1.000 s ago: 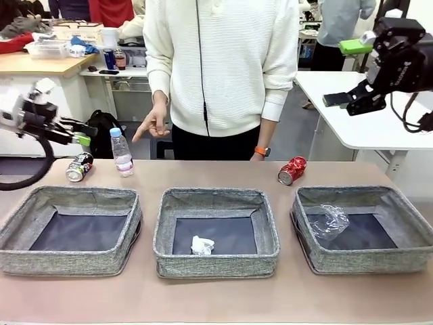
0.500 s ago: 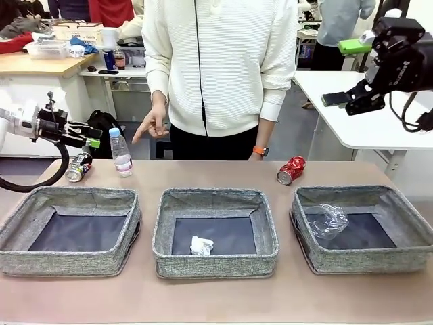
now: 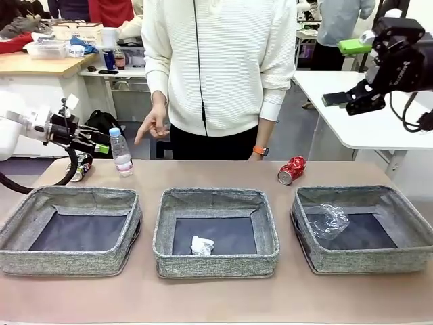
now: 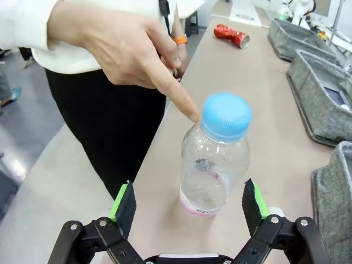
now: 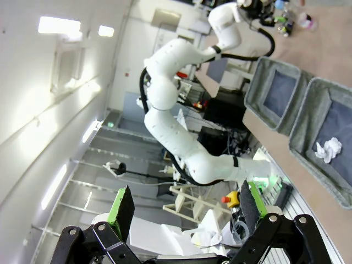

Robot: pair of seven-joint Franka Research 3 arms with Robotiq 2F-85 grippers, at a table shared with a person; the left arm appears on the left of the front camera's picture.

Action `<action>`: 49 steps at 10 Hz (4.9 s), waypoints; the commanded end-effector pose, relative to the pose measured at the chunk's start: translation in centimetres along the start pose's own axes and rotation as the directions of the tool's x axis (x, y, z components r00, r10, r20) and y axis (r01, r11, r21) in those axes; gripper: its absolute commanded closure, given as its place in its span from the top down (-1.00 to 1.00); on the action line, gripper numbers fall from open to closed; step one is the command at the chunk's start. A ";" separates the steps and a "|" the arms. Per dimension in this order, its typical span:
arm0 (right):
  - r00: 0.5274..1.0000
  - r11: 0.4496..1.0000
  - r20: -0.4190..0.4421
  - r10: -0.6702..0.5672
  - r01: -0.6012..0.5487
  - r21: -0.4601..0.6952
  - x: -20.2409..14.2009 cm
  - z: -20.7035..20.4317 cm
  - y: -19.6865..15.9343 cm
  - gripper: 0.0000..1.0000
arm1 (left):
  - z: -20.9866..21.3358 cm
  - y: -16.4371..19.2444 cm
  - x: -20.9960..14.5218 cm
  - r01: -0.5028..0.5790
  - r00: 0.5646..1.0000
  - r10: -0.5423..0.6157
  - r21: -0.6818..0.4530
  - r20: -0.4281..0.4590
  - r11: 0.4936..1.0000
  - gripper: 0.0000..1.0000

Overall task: Sort the waste into the appropriate baskets.
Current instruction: Pick up the waste item pointed out by the person.

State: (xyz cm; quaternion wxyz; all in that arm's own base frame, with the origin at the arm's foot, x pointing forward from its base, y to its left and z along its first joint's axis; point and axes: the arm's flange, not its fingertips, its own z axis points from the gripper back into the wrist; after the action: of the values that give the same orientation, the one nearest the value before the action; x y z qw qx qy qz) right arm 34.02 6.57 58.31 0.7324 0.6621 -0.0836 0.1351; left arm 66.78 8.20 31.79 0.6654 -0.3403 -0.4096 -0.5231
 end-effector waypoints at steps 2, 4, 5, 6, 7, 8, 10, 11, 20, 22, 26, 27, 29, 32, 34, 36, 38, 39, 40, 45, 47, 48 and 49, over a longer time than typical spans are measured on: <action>1.000 1.000 0.003 0.025 -0.025 -0.005 0.2 0.0 0.0 1.00 | -0.3 0.5 0.9 0.005 1.000 -0.006 -0.053 -0.020 0.999 1.00; 1.000 1.000 0.003 0.025 -0.025 -0.005 0.2 0.0 0.0 1.00 | -1.2 0.1 1.3 0.000 0.999 -0.002 -0.059 -0.044 0.998 1.00; 1.000 1.000 0.003 0.025 -0.025 -0.005 0.2 0.0 0.0 1.00 | -1.7 0.0 1.4 -0.013 0.999 0.010 -0.059 -0.048 0.998 1.00; 1.000 1.000 0.003 0.025 -0.025 -0.005 0.2 0.0 0.0 1.00 | -2.3 -0.2 1.4 -0.035 0.998 0.031 -0.074 -0.053 0.997 1.00; 1.000 1.000 0.003 0.025 -0.025 -0.005 0.2 0.0 0.0 1.00 | -2.8 -0.6 1.6 -0.038 0.998 0.032 -0.093 -0.058 0.995 1.00; 1.000 1.000 0.003 0.025 -0.025 -0.005 0.2 0.0 0.0 1.00 | -3.3 -0.8 1.7 -0.041 0.998 0.035 -0.109 -0.058 0.993 1.00; 1.000 1.000 0.003 0.025 -0.025 -0.005 0.2 0.0 0.0 1.00 | -4.0 -1.0 1.9 -0.043 0.998 0.038 -0.127 -0.041 0.991 1.00; 1.000 1.000 0.003 0.025 -0.025 -0.005 0.2 0.0 0.0 1.00 | -4.2 -1.2 1.9 -0.045 0.999 0.041 -0.130 -0.036 0.991 1.00; 1.000 1.000 0.003 0.025 -0.025 -0.005 0.2 0.0 0.0 1.00 | -4.8 -1.2 1.1 -0.041 0.998 0.033 -0.138 -0.059 0.990 -0.72; 1.000 1.000 0.003 0.025 -0.025 -0.005 0.2 0.0 0.0 1.00 | -4.6 -1.2 1.0 -0.048 0.998 0.041 -0.136 -0.054 0.989 -1.00; 1.000 1.000 0.003 0.025 -0.025 -0.005 0.2 0.0 0.0 1.00 | -2.1 -1.2 2.9 -0.029 0.999 0.026 -0.106 -0.029 0.994 -1.00; 1.000 1.000 0.003 0.025 -0.025 -0.005 0.2 0.0 0.0 1.00 | -0.8 -1.3 4.0 -0.037 0.999 0.034 -0.106 -0.032 0.994 -1.00; 1.000 1.000 0.003 0.025 -0.025 -0.005 0.2 0.0 0.0 1.00 | 5.3 -2.8 9.9 -0.205 0.978 0.200 -0.104 -0.055 0.973 -1.00; 1.000 1.000 0.003 0.025 -0.025 -0.005 0.2 0.0 0.0 1.00 | 11.6 -8.9 20.0 -0.488 0.863 0.413 -0.272 -0.292 0.829 -1.00; 1.000 1.000 0.003 0.025 -0.025 -0.005 0.2 0.0 0.0 1.00 | 12.3 -13.9 22.4 -0.650 0.706 0.535 -0.125 -0.464 0.749 -1.00; 1.000 1.000 0.003 0.025 -0.025 -0.005 0.2 0.0 0.0 1.00 | 11.6 -17.1 21.1 -0.614 0.692 0.502 -0.059 -0.518 0.787 -1.00; 1.000 1.000 0.003 0.025 -0.025 -0.005 0.2 0.0 0.0 1.00 | 13.3 -14.5 23.5 -0.634 0.718 0.542 -0.089 -0.437 0.768 -1.00; 1.000 1.000 0.003 0.025 -0.025 -0.005 0.2 0.0 0.0 1.00 | 13.3 -14.5 23.5 -0.634 0.718 0.542 -0.089 -0.437 0.768 -1.00; 1.000 1.000 0.003 0.025 -0.025 -0.005 0.2 0.0 0.0 1.00 | 13.3 -14.5 23.5 -0.634 0.718 0.542 -0.089 -0.437 0.768 -1.00; 1.000 1.000 0.003 0.025 -0.025 -0.005 0.2 0.0 0.0 1.00 | 0.0 -23.1 38.9 -0.750 0.494 0.616 0.057 -0.613 0.658 -1.00; 1.000 1.000 0.003 0.025 -0.025 -0.005 0.2 0.0 0.0 1.00 | -6.2 -26.7 41.7 -0.740 0.389 0.628 0.177 -0.674 0.649 -1.00; 1.000 1.000 0.003 0.025 -0.025 -0.005 0.2 0.0 0.0 1.00 | -8.6 -29.9 43.3 -0.726 0.398 0.530 0.096 -0.748 0.681 -1.00; 1.000 1.000 0.003 0.025 -0.025 -0.005 0.2 0.0 0.0 1.00 | -10.7 -33.6 44.9 -0.641 0.438 0.467 0.097 -0.768 0.761 -1.00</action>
State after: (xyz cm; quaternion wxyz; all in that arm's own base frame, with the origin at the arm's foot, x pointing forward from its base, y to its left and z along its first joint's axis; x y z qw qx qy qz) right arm 34.01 6.61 58.38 0.7334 0.6607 -0.0845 0.1356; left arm 41.97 -27.21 67.74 0.8705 -0.3087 0.1058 -0.3684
